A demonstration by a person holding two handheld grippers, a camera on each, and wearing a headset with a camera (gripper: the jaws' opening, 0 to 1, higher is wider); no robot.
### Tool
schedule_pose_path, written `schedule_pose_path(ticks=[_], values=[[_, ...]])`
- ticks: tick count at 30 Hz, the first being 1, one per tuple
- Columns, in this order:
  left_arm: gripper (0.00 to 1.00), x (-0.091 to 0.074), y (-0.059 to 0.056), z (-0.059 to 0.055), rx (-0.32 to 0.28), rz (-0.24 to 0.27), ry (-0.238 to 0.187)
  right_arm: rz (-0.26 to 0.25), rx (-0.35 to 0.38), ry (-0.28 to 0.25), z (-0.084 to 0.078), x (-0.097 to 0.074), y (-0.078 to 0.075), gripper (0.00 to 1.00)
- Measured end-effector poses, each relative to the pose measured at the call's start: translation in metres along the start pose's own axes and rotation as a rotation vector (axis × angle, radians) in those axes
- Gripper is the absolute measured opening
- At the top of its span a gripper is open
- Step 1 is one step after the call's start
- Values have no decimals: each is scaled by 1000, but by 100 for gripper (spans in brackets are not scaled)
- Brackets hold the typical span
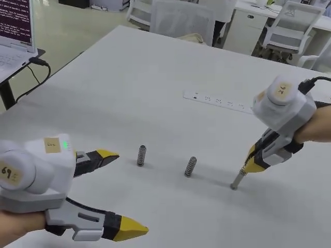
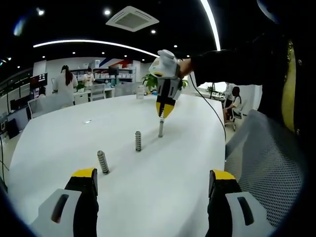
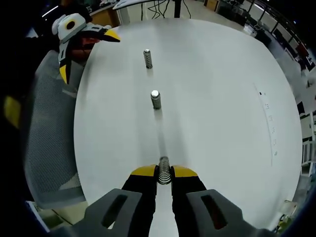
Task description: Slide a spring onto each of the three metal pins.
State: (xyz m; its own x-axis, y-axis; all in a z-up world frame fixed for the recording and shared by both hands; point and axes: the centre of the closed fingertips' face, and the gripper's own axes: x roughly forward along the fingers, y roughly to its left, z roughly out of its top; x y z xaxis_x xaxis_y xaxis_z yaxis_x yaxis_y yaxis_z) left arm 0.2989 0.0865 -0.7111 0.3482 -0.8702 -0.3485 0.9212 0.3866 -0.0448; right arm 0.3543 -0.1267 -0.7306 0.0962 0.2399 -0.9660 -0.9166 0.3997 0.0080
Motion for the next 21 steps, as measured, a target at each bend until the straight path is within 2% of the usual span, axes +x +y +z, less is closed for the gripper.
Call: schedule_pose_path(ticks=[21], values=[[89, 3, -2, 0, 1, -12, 8, 1, 16, 20, -7, 28, -1, 8]])
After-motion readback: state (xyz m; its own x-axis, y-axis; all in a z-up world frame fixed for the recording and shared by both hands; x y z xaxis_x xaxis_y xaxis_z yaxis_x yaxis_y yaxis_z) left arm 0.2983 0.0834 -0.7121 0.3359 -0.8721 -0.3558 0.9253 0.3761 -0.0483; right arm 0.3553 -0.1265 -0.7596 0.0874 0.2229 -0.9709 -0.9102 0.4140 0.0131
